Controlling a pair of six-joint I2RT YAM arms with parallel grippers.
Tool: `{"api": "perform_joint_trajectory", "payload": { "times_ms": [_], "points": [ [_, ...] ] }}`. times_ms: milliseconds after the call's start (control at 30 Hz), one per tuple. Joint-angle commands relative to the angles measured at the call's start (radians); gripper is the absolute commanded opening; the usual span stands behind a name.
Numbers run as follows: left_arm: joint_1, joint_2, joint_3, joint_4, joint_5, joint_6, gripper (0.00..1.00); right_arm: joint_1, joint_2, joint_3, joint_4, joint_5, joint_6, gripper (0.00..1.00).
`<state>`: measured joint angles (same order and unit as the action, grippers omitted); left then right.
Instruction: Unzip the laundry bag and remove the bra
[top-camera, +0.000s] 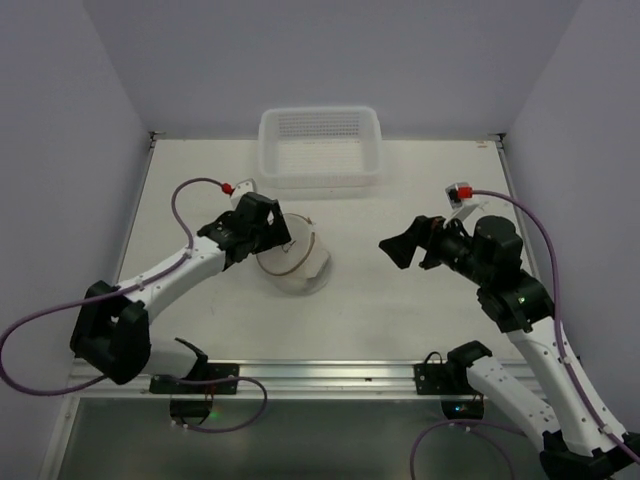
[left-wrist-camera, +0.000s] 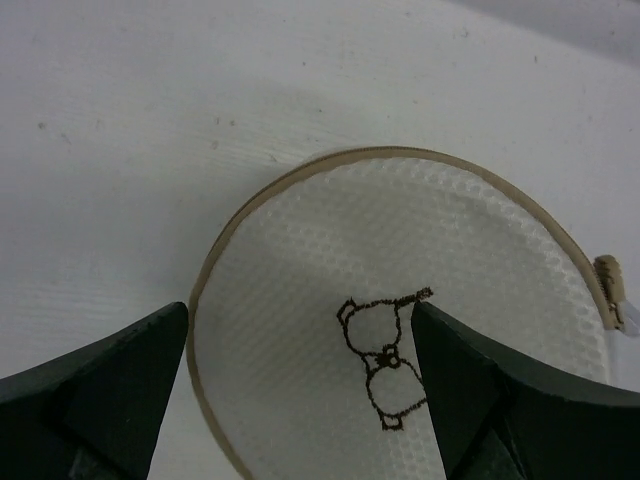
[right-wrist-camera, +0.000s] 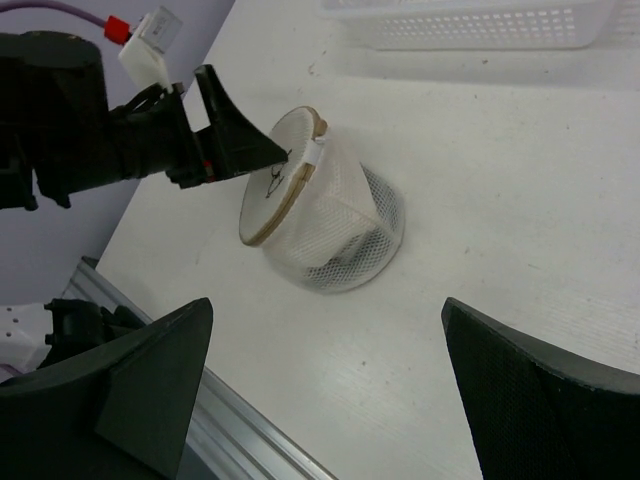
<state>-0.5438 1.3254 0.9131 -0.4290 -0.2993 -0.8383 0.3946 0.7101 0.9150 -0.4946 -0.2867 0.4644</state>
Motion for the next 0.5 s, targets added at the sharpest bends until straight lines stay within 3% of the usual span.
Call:
{"api": "perform_joint_trajectory", "payload": {
  "times_ms": [0,233,367,467],
  "points": [
    [0.012,0.140,0.078,0.119,0.092,0.166,0.97,0.004,-0.001,-0.028,0.047,-0.040,0.008,0.99],
    [0.010,0.282,0.167,0.367,0.297,0.514,0.98,0.003,-0.046,-0.094,0.036,-0.066,0.028,0.99],
    [0.007,0.320,0.191,0.519,0.537,0.753,0.98,0.004,-0.061,-0.133,0.042,-0.078,0.043,0.99],
    [0.004,0.371,0.246,0.549,0.750,0.827,0.97,0.004,-0.060,-0.149,0.051,-0.095,0.060,0.99]
  ]
}}
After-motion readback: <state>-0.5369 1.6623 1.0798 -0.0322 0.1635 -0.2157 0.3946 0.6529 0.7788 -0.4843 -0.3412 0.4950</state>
